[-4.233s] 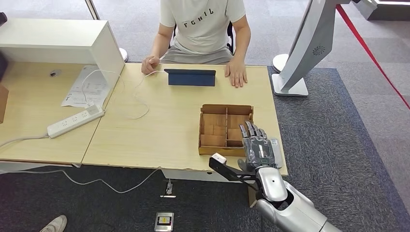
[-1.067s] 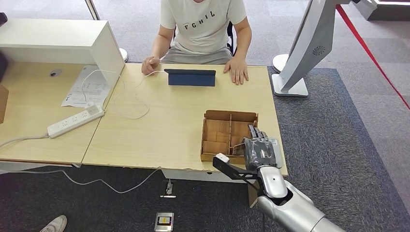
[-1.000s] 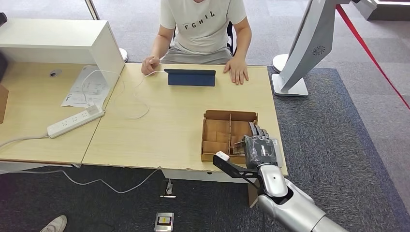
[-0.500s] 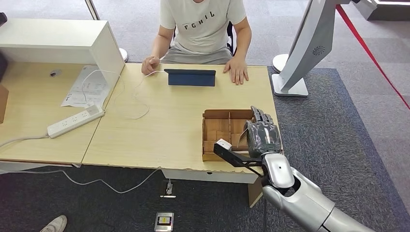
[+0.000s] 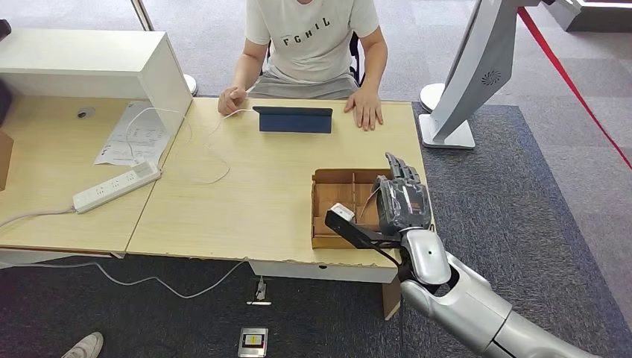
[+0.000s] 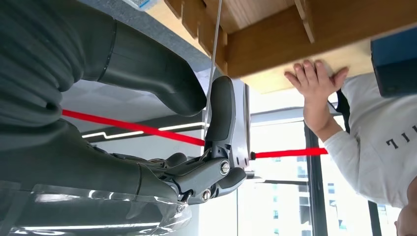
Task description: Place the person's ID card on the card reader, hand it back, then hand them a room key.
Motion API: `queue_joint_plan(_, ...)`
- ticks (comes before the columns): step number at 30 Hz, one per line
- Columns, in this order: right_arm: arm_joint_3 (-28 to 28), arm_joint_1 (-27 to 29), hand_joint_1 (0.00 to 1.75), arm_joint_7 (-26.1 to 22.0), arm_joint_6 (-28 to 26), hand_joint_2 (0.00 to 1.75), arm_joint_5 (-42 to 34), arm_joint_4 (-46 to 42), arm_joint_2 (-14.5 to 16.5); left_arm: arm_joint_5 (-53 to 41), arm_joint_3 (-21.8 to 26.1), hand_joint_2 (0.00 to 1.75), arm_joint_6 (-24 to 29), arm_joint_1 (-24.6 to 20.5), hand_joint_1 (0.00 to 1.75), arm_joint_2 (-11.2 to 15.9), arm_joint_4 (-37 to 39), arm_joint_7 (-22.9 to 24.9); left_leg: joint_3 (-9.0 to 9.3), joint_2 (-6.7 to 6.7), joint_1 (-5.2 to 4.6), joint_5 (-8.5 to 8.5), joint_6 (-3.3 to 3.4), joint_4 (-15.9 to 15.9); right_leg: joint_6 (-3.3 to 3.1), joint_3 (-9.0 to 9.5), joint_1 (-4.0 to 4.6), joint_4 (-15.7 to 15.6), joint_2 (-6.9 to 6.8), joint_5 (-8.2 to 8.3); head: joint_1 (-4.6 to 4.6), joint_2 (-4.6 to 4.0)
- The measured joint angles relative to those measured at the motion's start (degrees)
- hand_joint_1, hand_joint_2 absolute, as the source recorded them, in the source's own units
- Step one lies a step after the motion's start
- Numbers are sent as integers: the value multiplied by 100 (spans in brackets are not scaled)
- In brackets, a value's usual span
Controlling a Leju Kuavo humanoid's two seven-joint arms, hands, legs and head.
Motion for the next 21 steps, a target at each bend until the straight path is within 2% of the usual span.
queue_joint_plan(10, 224, -815, 175, 372, 348, 175, -92, 367, 229, -86, -150, 0, -122, -40, 0, -6, -2, 73, 0, -1, 0, 1, -1, 0, 0, 1, 0, 0, 0, 0, 1, 0)
queue_joint_plan(21, 277, -1248, 175, 406, 602, 175, -20, 978, 396, -122, -278, 0, -163, -69, 0, 1, -2, 148, 0, -1, 0, 1, -1, 1, 0, 0, 0, 0, 0, 1, 0, 0)
